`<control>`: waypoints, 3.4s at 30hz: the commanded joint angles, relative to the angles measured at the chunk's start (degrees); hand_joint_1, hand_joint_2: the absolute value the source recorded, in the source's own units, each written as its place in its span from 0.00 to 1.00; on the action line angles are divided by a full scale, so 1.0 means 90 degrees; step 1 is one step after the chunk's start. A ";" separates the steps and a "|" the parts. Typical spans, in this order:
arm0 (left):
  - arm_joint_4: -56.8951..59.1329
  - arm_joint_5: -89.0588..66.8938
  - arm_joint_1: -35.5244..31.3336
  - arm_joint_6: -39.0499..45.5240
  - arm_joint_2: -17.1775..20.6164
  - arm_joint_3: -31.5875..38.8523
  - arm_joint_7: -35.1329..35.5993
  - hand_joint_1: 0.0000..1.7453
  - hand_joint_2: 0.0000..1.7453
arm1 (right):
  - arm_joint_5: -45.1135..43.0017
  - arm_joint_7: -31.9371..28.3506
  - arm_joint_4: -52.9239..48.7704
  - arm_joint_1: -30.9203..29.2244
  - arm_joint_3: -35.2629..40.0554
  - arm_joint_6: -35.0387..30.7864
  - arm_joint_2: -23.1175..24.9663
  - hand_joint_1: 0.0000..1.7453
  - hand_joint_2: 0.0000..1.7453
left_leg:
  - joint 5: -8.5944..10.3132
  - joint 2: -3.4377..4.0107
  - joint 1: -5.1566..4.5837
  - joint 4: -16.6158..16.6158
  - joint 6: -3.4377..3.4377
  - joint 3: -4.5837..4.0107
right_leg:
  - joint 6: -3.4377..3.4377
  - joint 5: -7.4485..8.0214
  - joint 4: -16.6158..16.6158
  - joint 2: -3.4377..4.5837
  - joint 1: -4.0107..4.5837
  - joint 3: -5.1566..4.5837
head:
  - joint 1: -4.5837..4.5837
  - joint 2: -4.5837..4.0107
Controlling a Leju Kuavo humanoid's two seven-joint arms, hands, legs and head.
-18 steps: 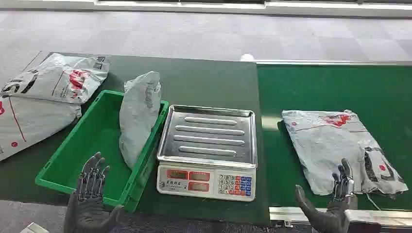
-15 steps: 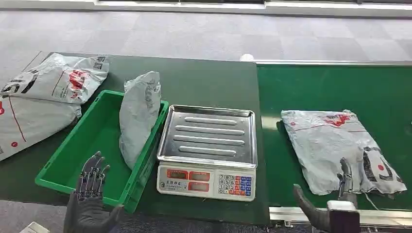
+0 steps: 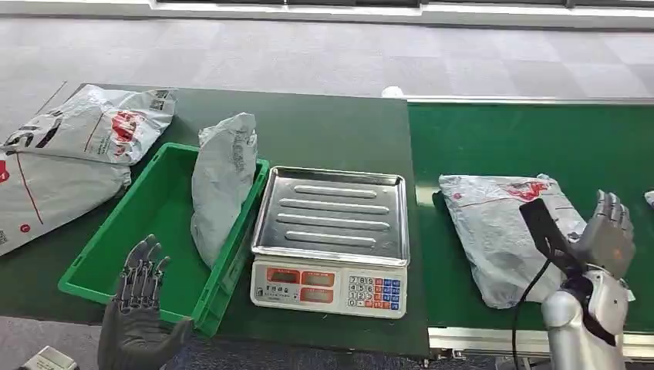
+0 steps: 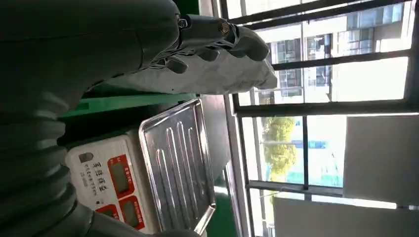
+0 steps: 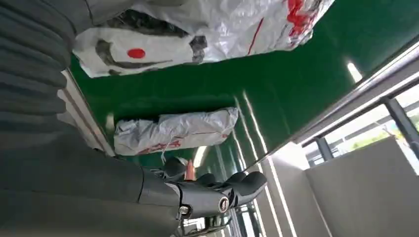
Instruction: Moved the parcel from conveyor to table for the left to box.
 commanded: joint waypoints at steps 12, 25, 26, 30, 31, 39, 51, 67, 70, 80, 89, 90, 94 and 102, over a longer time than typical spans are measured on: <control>0.0463 0.0017 -0.0138 -0.0016 0.0542 -0.0255 -0.0091 0.00 1.00 | -0.0434 0.0460 0.5555 -0.1586 -0.0169 0.1988 -0.0502 0.00 1.00 | 0.0006 -0.0029 0.0009 -0.0019 -0.0001 0.0006 | -0.0005 -0.0002 -0.0025 -0.0025 0.0010 0.0017 | 0.0000 0.0000; 0.0341 0.0102 -0.0050 0.0385 0.0719 -0.0501 -0.0133 0.00 1.00 | -0.0541 0.0126 0.5556 -0.1746 -0.0036 0.2519 -0.0390 1.00 1.00 | 0.0004 -0.0006 0.0019 -0.0015 -0.0005 0.0032 | -0.0008 0.0004 -0.0036 0.0002 0.0026 0.0038 | 0.0000 0.0000; 0.0341 0.0102 -0.0050 0.0385 0.0719 -0.0501 -0.0133 0.00 1.00 | -0.0541 0.0126 0.5557 -0.1734 -0.0038 0.2516 -0.0399 1.00 1.00 | 0.0000 -0.0005 0.0021 -0.0011 -0.0005 0.0035 | -0.0007 -0.0001 -0.0031 0.0001 0.0022 0.0037 | 0.0002 0.0000; 0.0206 0.0075 0.0046 0.0398 0.0593 -0.0428 -0.0069 0.00 1.00 | -0.0588 -0.0188 0.5132 -0.1769 -0.0016 0.2015 -0.0257 1.00 1.00 | -0.0006 0.0002 0.0024 -0.0007 -0.0006 0.0040 | -0.0004 0.0004 -0.0032 0.0007 0.0024 0.0042 | 0.0000 0.0000; 0.0181 0.0066 0.0067 0.0388 0.0564 -0.0405 -0.0060 0.00 1.00 | -0.0626 -0.0252 0.5009 -0.1791 -0.0026 0.1913 -0.0212 1.00 1.00 | -0.0004 0.0004 0.0025 -0.0009 -0.0005 0.0038 | -0.0004 0.0008 -0.0034 0.0009 0.0025 0.0041 | 0.0000 0.0000; -0.0103 -0.0105 0.0264 0.0144 0.0048 0.0047 -0.0079 0.00 1.00 | -0.2033 -0.1473 0.2448 -0.1462 -0.0240 -0.0164 0.0306 1.00 1.00 | -0.0003 0.0017 0.0013 -0.0006 -0.0004 0.0019 | -0.0006 0.0009 -0.0019 0.0027 0.0014 0.0025 | 0.0000 0.0000; -0.0050 -0.0087 0.0212 0.0623 0.0162 -0.0196 -0.0245 0.00 1.00 | -0.4339 -0.2851 -0.1391 -0.0275 0.1036 -0.2200 0.0631 1.00 1.00 | -0.0003 -0.0007 0.0015 -0.0010 -0.0007 -0.0003 | -0.0010 -0.0004 -0.0017 0.0000 0.0017 0.0007 | 0.0000 0.0000; 0.0126 -0.0163 0.0044 0.1065 0.0698 -0.0496 -0.0540 0.00 1.00 | -0.3192 -0.0819 0.0190 -0.2367 0.6434 0.3134 0.0645 1.00 1.00 | 0.0038 0.0013 0.0023 -0.0025 -0.0018 -0.0011 | -0.0028 0.0023 -0.0020 0.0008 0.0027 -0.0020 | 0.0000 0.0000; 0.0003 -0.0157 0.0101 0.0902 0.0607 -0.0232 -0.0425 0.00 1.00 | -0.3019 -0.0541 0.0418 -0.2455 0.6772 0.3589 0.0564 0.94 1.00 | 0.0037 0.0019 0.0026 -0.0030 -0.0019 -0.0009 | -0.0028 0.0030 -0.0026 0.0016 0.0029 -0.0008 | 0.0000 0.0000; -0.0190 -0.0633 0.0070 0.0473 0.0242 0.0152 -0.0357 0.00 1.00 | -0.2547 -0.0149 -0.0336 -0.2418 0.6647 0.3959 -0.0010 0.00 1.00 | 0.0039 -0.0033 0.0025 -0.0007 -0.0018 -0.0043 | -0.0024 0.0017 -0.0011 -0.0034 0.0027 -0.0026 | 0.0000 0.0000; -0.0411 -0.1187 -0.0070 0.0421 0.0112 0.0306 -0.0550 0.00 1.00 | -0.2797 -0.0590 -0.1105 -0.1849 0.5689 0.3198 0.0124 0.00 1.00 | 0.0041 -0.0043 0.0026 -0.0006 -0.0019 -0.0046 | -0.0024 0.0017 -0.0011 -0.0041 0.0029 -0.0029 | 0.0000 0.0000; -0.0459 -0.1619 -0.0109 0.0674 0.0042 0.0356 -0.0368 0.00 1.00 | -0.2854 -0.0514 -0.1398 -0.1614 0.5319 0.2949 0.0209 0.00 1.00 | 0.0044 -0.0050 0.0028 -0.0007 -0.0018 -0.0050 | -0.0026 0.0018 -0.0014 -0.0049 0.0031 -0.0029 | 0.0000 0.0000; -0.0579 -0.1645 -0.0290 0.0774 -0.0007 0.0503 -0.0065 0.00 1.00 | -0.3280 -0.0817 -0.2749 -0.0572 0.4262 0.2198 0.0481 0.00 1.00 | 0.0043 -0.0062 0.0030 -0.0007 -0.0020 -0.0053 | -0.0026 0.0013 -0.0014 -0.0060 0.0032 -0.0032 | 0.0000 0.0000; -0.0115 -0.3195 -0.1589 0.2097 0.0903 -0.0922 0.0497 0.00 1.00 | -0.4717 -0.2640 -0.4798 0.2023 0.2152 0.0232 0.1109 0.00 1.00 | 0.0052 -0.0151 0.0030 -0.0018 -0.0020 -0.0050 | -0.0025 -0.0003 -0.0032 -0.0152 0.0031 -0.0007 | 0.0000 0.0000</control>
